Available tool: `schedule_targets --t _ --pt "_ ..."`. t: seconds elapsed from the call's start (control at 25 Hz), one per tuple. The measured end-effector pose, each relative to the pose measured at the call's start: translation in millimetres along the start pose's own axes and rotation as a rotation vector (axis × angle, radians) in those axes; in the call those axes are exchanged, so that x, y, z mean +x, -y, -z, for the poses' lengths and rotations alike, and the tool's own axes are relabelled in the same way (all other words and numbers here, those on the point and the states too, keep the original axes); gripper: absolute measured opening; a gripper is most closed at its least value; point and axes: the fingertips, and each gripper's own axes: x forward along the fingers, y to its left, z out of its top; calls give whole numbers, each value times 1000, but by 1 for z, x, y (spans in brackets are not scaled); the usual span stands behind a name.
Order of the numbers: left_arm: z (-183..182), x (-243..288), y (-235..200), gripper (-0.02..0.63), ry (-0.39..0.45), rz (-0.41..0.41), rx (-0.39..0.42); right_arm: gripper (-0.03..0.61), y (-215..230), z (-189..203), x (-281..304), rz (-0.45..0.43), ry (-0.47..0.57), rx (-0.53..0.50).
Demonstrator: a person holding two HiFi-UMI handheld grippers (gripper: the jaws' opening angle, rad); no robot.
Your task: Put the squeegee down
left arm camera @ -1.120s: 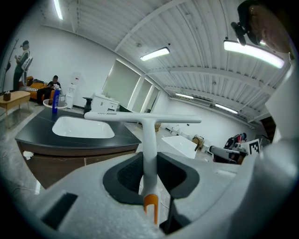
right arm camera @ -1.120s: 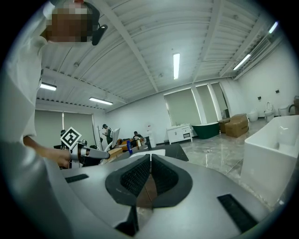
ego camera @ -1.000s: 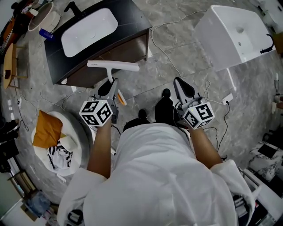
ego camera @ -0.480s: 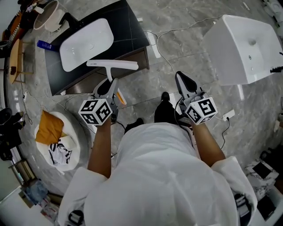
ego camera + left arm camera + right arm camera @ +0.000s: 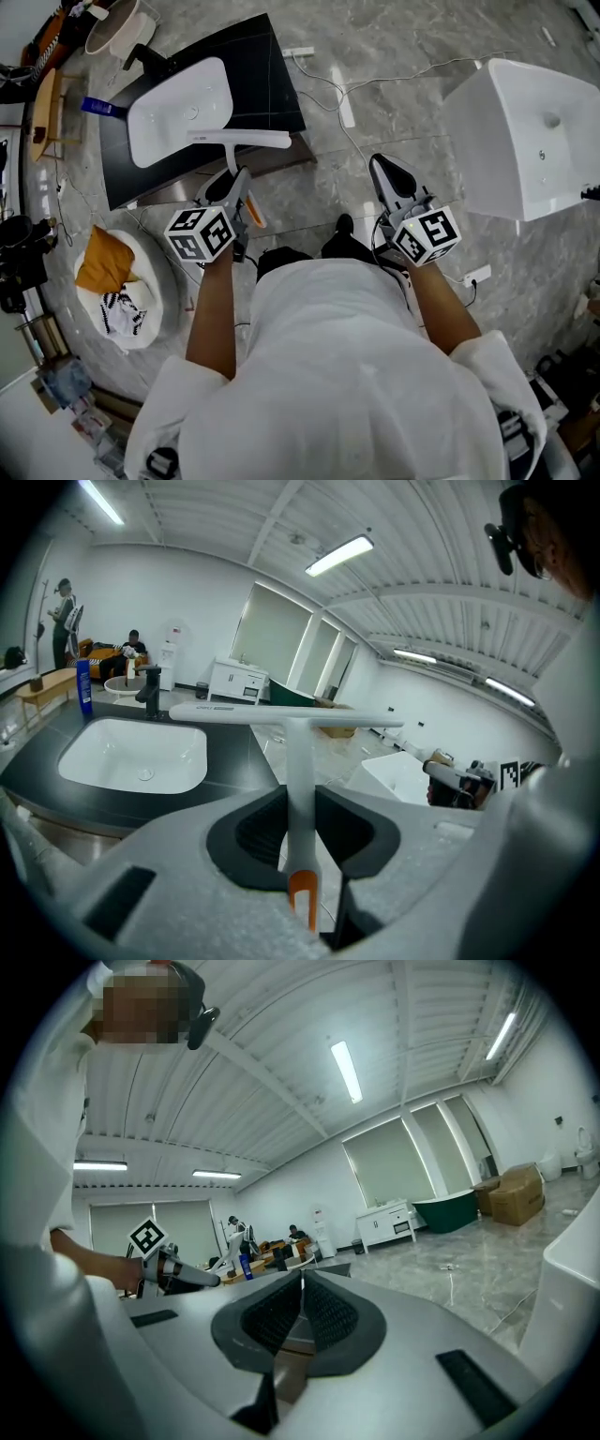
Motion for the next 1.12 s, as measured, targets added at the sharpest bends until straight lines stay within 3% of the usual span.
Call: schedule_targets --t 0.24,0.52,1.12 --pt "-8 33 -1 94 -51 -36 -91 18 24 1 27 -72 -27 17" --pt "-30 63 -28 94 -71 -72 -128 18 42 0 73 -92 -41 21" --pt "-109 129 -108 94 -50 -72 -220 18 76 -56 226 -105 -76 -51"
